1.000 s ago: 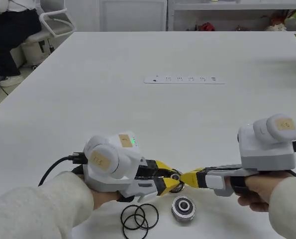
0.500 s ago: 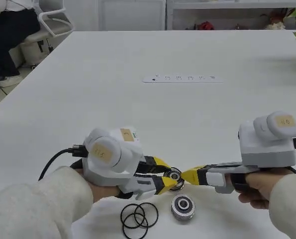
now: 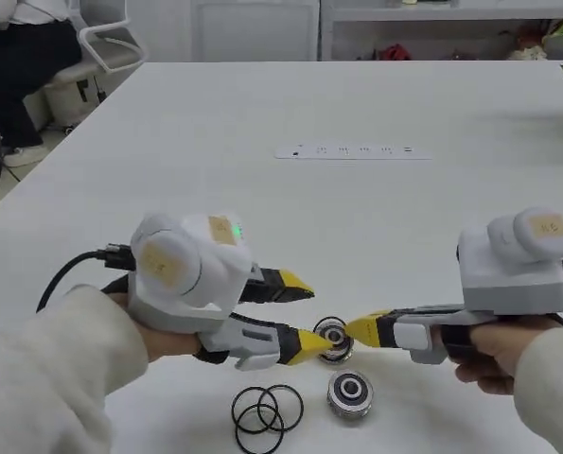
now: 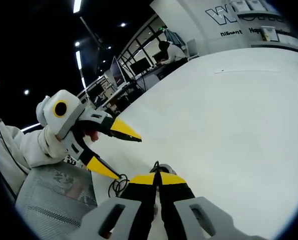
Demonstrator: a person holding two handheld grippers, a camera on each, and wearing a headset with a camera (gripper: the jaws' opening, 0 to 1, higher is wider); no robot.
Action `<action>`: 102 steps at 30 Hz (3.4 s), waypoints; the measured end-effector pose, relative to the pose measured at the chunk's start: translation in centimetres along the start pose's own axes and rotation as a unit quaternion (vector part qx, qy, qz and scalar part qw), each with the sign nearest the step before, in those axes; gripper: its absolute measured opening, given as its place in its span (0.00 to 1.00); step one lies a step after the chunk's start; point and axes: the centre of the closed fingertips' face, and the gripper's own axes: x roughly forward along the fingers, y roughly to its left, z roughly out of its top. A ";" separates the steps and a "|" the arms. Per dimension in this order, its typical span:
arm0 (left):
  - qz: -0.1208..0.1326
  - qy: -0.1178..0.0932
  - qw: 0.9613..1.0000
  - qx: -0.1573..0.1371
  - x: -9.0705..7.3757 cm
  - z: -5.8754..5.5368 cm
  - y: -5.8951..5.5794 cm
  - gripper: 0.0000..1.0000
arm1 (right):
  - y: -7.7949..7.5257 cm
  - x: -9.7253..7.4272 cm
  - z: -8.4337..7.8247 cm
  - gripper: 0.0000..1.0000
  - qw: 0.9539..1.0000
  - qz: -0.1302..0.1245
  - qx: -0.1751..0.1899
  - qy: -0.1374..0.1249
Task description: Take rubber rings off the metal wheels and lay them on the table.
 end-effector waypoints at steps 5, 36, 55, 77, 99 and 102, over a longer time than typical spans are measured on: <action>0.008 -0.009 1.000 0.007 -1.2 0.9 0.5 0.39 | 0.3 0.0 0.2 0.00 1.000 0.004 -0.002 -0.001; 0.055 -0.033 0.996 -0.063 -9.3 -1.8 -1.1 0.62 | 5.6 1.6 -0.4 0.00 0.997 0.066 -0.020 0.023; 0.044 -0.012 0.996 -0.076 -8.9 -2.9 -1.9 0.79 | 7.0 2.8 -3.2 0.00 0.992 0.092 -0.036 0.081; 0.047 -0.013 0.995 -0.081 -9.1 -3.0 -1.6 0.81 | 5.2 2.6 -3.0 0.06 0.991 0.053 -0.086 0.085; 0.065 -0.022 0.993 -0.094 -10.0 -3.0 -1.5 0.81 | 6.0 -0.5 1.7 0.44 0.978 0.029 -0.205 0.026; 0.066 -0.022 0.993 -0.095 -10.1 -3.0 -1.5 0.81 | 6.4 -1.3 1.8 0.51 0.974 0.027 -0.225 0.022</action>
